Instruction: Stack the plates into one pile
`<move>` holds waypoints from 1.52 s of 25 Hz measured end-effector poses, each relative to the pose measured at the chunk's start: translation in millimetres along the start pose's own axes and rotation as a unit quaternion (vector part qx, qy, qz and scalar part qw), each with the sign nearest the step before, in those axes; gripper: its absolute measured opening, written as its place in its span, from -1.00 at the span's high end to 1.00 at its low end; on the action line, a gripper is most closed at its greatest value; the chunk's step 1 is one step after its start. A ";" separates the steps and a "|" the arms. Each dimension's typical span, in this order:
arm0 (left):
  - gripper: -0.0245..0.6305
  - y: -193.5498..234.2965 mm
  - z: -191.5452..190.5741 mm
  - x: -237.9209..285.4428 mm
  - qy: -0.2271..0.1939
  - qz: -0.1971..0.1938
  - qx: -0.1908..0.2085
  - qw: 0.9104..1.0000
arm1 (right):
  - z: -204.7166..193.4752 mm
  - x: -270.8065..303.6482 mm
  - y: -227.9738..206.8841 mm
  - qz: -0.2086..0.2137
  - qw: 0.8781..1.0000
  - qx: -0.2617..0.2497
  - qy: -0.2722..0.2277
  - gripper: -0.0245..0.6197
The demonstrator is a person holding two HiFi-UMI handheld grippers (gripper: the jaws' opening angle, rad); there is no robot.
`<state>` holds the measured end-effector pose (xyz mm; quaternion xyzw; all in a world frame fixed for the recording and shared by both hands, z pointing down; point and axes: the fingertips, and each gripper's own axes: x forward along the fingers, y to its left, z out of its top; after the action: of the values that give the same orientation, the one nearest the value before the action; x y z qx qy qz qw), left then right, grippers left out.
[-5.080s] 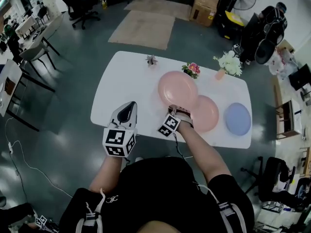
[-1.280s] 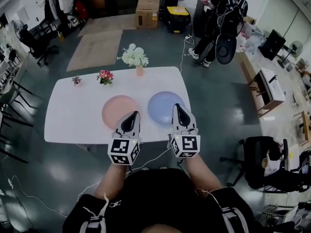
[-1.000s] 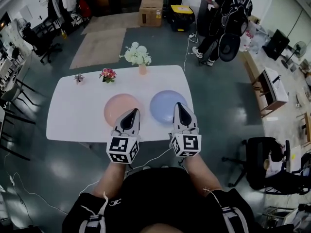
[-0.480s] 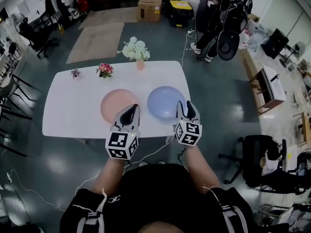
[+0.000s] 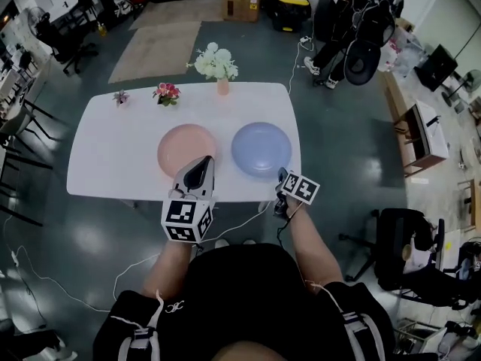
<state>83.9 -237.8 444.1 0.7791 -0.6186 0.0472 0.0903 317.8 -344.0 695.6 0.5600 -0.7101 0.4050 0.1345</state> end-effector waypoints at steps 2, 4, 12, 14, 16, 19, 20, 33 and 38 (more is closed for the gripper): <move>0.89 2.6 -3.8 -2.8 0.003 0.008 -0.001 1.000 | -10.6 11.1 -8.1 0.006 0.999 0.035 0.028 0.45; 0.89 4.8 -7.0 -5.2 0.006 0.017 -0.002 1.000 | -18.8 21.8 -14.2 0.012 0.996 0.068 0.048 0.46; 0.89 20.3 -13.7 -18.3 0.012 0.055 -0.004 0.998 | -37.1 64.3 -25.9 0.014 0.982 0.161 0.097 0.45; 0.89 25.6 -15.5 -22.4 0.014 0.065 -0.005 0.998 | -39.7 71.1 -27.2 0.014 0.976 0.189 0.103 0.46; 0.89 31.2 -16.6 -26.7 0.015 0.074 -0.007 0.997 | -40.5 74.9 -26.5 0.017 0.971 0.214 0.107 0.51; 0.89 39.1 -15.7 -32.1 0.012 0.086 -0.009 0.996 | -37.3 75.7 -23.3 0.021 0.962 0.252 0.102 0.70; 0.89 40.9 -15.1 -33.5 0.011 0.089 -0.010 0.996 | -35.8 74.4 -22.8 0.024 0.958 0.270 0.097 0.71; 0.89 47.3 -8.6 -34.5 -0.001 0.094 -0.014 0.996 | -4.4 56.7 12.4 0.117 0.929 0.346 0.055 0.71; 0.89 54.6 -11.7 -40.3 -0.004 0.106 -0.018 0.994 | 2.5 59.0 63.7 0.177 0.929 0.316 0.070 0.71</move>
<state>22.0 -208.9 452.6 0.7079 -0.6984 0.0421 0.0968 241.0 -383.4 704.9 0.4088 -0.6216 0.6640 -0.0738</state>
